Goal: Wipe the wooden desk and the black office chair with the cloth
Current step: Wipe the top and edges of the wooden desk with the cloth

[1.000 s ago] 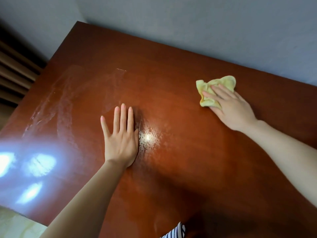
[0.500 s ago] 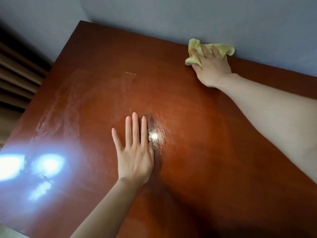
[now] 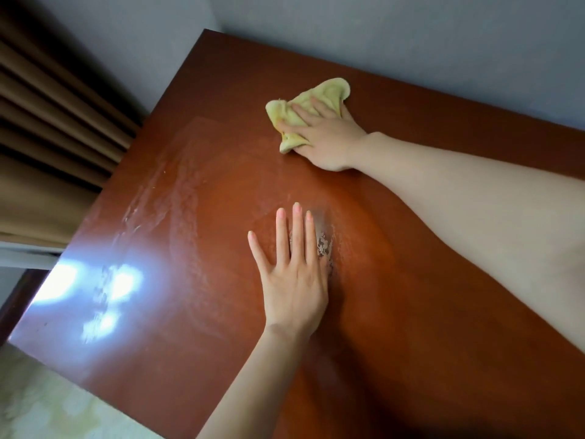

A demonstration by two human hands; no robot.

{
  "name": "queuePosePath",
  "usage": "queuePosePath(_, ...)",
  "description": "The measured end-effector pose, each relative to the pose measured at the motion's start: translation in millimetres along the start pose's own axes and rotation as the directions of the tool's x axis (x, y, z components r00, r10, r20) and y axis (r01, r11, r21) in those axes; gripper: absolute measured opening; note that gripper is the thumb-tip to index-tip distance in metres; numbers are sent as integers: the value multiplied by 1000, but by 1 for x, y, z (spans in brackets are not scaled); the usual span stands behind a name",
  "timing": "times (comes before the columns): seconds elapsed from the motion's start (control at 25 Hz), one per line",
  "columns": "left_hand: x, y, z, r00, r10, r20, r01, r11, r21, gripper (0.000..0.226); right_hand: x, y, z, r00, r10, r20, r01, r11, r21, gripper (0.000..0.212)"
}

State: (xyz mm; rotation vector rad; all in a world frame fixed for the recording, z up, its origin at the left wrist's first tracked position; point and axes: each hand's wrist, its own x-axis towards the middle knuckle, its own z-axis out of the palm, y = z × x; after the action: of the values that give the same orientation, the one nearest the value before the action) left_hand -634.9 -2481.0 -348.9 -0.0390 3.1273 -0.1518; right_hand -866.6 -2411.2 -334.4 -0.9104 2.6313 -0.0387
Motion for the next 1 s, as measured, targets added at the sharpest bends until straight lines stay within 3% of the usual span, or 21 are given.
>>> queuePosePath(0.2, -25, -19, -15, 997, -40, -73, 35, 997, -64, 49, -59, -33, 21, 981, -194, 17, 195, 980, -47, 51)
queuePosePath(0.56, -130, -42, -26, 957, -291, 1, 286, 941, -181, 50, -205, -103, 81, 956, -279, 87, 281, 960, -5, 61)
queuePosePath(0.76, -188, -50, -22, 952, -305, 18, 303, 932, -198, 51, -276, -141, 106, 936, -324, 137, 328, 945, -8, 59)
queuePosePath(1.0, -236, -61, -10, 866, -498, 41, 488, 824, -288, 46, -339, -166, 126, 803, -559, 206, 574, 819, -12, 58)
